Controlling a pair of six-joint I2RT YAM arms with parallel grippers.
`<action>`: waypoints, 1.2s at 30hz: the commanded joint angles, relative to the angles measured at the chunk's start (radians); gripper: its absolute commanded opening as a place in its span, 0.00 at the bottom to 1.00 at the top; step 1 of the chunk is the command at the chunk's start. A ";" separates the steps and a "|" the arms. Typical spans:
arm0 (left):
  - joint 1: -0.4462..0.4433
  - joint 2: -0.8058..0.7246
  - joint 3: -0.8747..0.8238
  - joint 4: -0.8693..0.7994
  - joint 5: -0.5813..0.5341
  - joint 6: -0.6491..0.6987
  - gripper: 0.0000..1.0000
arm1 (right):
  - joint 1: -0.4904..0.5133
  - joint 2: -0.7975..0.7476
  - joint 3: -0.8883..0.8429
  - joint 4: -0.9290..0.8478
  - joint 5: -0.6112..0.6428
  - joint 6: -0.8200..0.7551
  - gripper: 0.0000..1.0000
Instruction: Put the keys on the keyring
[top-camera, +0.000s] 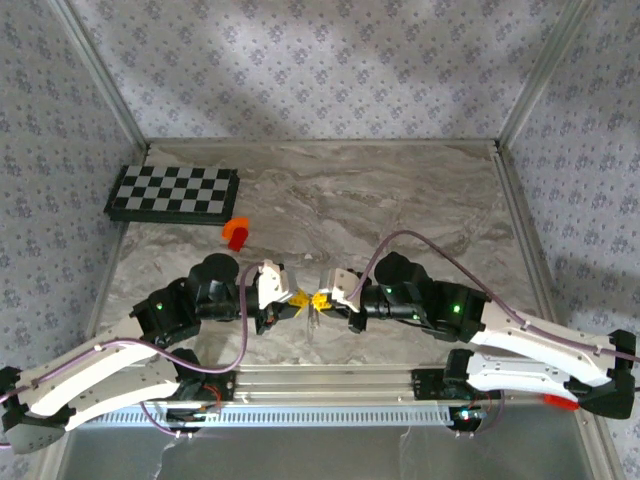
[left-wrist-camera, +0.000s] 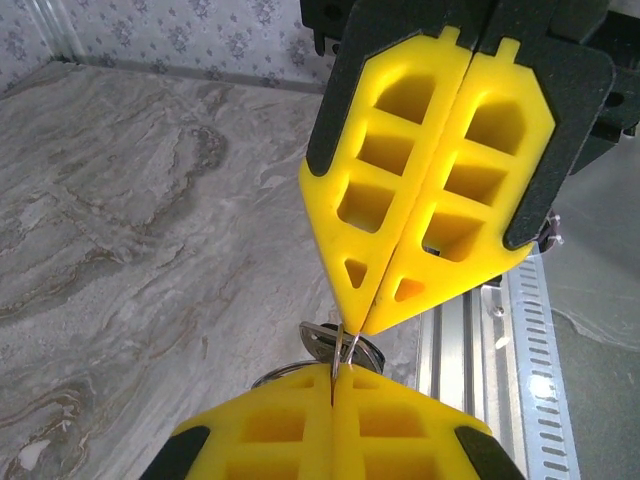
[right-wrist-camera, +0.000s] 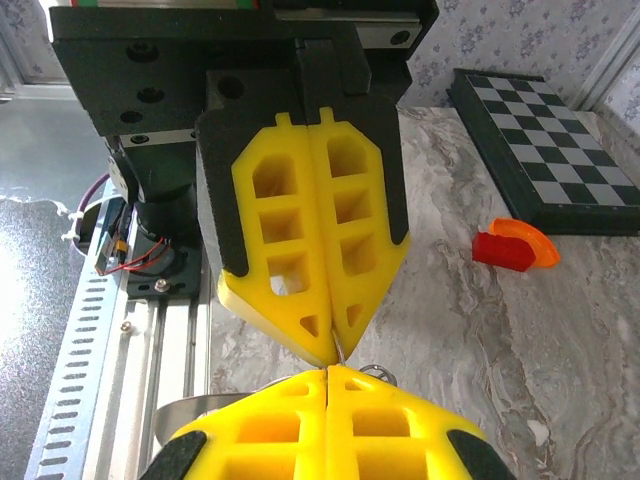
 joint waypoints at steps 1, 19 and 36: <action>-0.006 -0.002 0.049 0.062 -0.018 0.003 0.00 | 0.026 0.009 0.034 -0.009 -0.012 -0.029 0.00; -0.006 -0.015 0.033 0.077 -0.028 -0.036 0.00 | 0.114 0.008 -0.005 0.009 0.172 -0.124 0.00; -0.006 -0.030 0.036 0.129 -0.034 -0.122 0.00 | 0.181 -0.020 -0.062 0.057 0.279 -0.224 0.00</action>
